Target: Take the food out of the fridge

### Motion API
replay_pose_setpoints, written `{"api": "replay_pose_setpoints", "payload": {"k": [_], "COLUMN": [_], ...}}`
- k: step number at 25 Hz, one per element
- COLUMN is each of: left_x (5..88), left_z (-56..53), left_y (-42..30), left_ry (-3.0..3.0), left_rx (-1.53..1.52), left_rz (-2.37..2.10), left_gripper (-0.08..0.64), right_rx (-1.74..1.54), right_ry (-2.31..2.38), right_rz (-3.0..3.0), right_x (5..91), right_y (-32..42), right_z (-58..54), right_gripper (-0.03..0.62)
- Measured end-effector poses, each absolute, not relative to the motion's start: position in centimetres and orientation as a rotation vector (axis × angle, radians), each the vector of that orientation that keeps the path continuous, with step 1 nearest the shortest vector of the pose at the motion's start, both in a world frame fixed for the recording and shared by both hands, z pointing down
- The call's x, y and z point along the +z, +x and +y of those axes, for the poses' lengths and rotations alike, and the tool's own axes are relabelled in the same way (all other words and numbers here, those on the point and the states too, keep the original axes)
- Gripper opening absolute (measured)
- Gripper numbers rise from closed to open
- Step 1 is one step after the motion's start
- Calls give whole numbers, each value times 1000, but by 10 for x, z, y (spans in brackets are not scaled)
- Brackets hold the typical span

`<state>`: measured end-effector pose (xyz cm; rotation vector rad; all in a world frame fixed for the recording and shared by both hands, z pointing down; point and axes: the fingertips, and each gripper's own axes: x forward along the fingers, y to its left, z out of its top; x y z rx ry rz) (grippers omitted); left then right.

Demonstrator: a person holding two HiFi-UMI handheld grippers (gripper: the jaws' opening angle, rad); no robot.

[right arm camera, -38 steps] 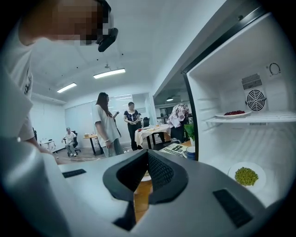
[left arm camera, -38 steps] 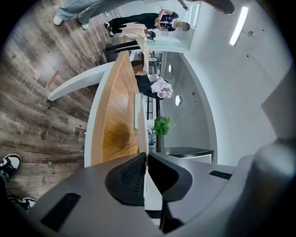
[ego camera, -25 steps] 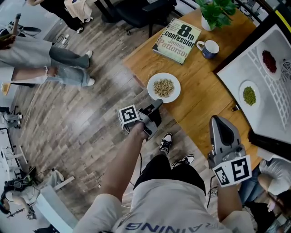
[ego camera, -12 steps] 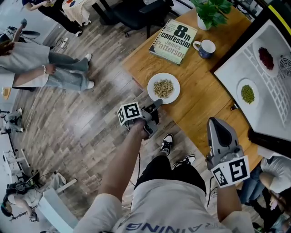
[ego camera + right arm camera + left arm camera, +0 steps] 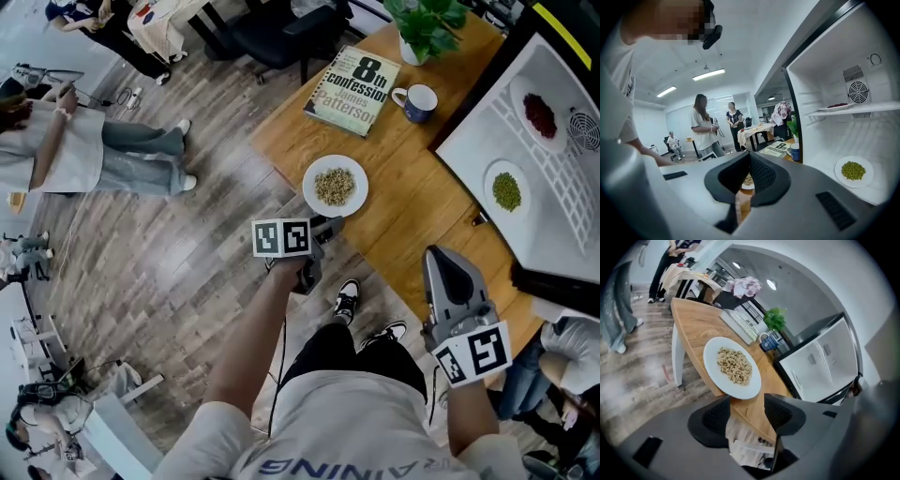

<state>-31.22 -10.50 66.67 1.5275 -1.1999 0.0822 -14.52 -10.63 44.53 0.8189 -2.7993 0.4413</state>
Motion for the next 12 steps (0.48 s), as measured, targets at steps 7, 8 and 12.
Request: {"api": "replay_pose_setpoints", "payload": {"k": [7,8,12], "left_x": [672,670,639], "left_z": [-92,-92,-92], "left_y": [-311,-313,-322], "left_ry": [1549,1542,1525], "left_rx": [372,371,223], "left_rz": [-1213,-1222,-1312], "left_gripper": [224,224,77], "right_rx": [442,440,433], "right_ry": [823,823,841], "right_rz": [-2802,-2802,-2804], "right_x": [442,441,438], "right_y": [-140,-139,-134], "right_z": [-103,-102,-99], "right_gripper": [18,18,18]}}
